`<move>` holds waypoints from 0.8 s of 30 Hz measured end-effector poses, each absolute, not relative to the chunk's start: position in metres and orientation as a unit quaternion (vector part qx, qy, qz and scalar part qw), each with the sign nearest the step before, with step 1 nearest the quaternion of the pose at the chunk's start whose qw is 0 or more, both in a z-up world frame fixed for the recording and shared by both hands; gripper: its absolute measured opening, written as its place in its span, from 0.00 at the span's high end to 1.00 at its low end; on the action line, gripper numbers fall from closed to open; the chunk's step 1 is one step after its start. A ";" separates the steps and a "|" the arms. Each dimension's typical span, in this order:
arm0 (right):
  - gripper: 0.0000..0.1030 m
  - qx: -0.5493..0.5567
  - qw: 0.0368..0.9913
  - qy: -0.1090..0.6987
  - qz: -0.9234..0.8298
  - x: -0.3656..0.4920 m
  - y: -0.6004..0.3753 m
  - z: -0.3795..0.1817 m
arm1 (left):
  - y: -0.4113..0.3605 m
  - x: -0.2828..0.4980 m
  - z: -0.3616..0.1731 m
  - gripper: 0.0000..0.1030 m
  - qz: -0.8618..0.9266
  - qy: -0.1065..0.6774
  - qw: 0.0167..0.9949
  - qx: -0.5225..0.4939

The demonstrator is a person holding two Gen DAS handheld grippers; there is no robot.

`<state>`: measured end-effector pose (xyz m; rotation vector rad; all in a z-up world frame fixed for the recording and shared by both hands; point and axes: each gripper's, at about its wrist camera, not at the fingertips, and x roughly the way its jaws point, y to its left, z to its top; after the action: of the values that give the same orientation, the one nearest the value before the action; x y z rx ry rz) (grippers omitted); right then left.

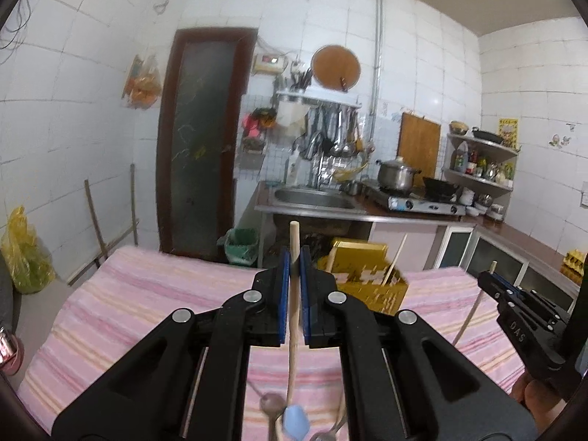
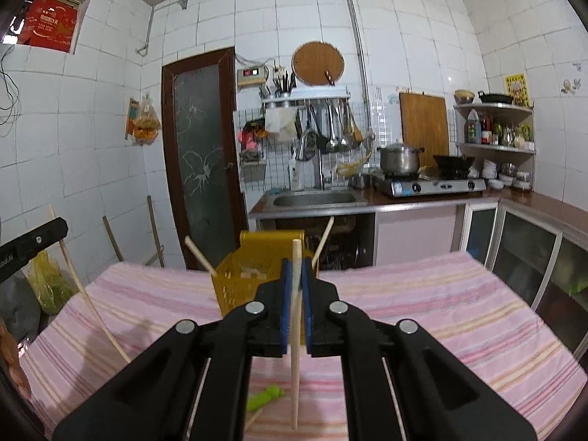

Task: Organize utensils
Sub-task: 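Lift both chopsticks and carry them over the yellow holder, then open the left tool into the holder while the right tool releases its chopstick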

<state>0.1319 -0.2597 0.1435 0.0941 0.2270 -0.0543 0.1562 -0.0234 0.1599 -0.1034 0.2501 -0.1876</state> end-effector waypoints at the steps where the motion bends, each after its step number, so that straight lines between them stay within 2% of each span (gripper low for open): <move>1: 0.94 0.044 0.993 0.106 -0.027 0.135 -0.260 0.151 | -0.027 0.158 0.166 0.96 -0.097 0.117 0.987 -0.052; 10: 0.94 0.029 0.998 0.044 -0.038 0.176 -0.269 0.223 | -0.070 0.209 0.227 0.96 -0.125 0.050 0.989 -0.063; 15: 0.94 0.028 0.999 0.016 -0.041 0.206 -0.272 0.251 | -0.095 0.246 0.244 0.96 -0.133 0.019 0.989 -0.057; 19: 0.94 0.031 0.999 0.009 -0.038 0.233 -0.274 0.252 | -0.114 0.282 0.235 0.96 -0.135 0.018 0.989 -0.047; 24: 0.94 0.033 0.998 0.030 -0.032 0.271 -0.279 0.224 | -0.124 0.324 0.196 0.96 -0.138 0.054 0.988 -0.048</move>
<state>0.2706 -0.2790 0.2240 0.0667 0.0600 -0.0650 0.3239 -0.1239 0.1956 -0.0962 0.1084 -0.2764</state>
